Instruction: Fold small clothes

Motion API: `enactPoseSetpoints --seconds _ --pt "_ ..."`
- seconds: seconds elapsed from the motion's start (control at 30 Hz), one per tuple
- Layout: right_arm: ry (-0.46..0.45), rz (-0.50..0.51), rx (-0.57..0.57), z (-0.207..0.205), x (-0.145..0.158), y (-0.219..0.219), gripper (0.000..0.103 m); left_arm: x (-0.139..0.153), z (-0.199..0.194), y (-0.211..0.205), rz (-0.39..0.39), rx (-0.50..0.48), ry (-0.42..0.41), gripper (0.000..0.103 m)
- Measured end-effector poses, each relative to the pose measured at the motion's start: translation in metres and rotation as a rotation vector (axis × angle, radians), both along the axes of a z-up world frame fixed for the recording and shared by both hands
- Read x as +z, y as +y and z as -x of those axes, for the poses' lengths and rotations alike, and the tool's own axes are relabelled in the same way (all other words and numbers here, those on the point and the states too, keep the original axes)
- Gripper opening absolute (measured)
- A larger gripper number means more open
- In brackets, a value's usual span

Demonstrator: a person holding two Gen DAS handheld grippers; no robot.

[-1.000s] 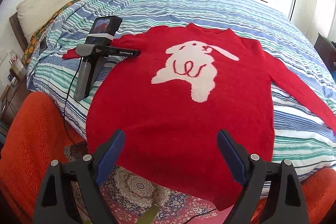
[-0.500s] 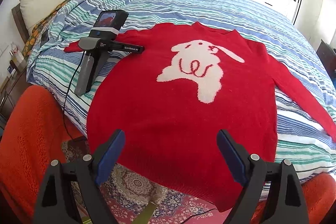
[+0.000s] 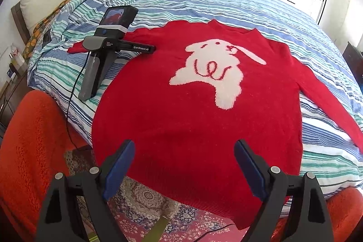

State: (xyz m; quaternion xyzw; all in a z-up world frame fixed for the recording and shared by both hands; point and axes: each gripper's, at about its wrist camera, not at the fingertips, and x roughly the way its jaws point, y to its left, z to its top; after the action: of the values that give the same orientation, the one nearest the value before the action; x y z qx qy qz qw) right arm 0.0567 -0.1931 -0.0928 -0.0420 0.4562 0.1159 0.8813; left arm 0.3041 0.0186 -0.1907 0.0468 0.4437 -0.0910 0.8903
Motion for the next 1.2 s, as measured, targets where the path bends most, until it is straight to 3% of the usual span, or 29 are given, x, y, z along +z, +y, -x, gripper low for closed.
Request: enactPoseSetpoints --seconds 1.2 --pt "0.019 0.039 0.027 -0.008 -0.006 0.012 0.088 0.000 0.000 0.000 0.000 0.000 0.000 0.103"
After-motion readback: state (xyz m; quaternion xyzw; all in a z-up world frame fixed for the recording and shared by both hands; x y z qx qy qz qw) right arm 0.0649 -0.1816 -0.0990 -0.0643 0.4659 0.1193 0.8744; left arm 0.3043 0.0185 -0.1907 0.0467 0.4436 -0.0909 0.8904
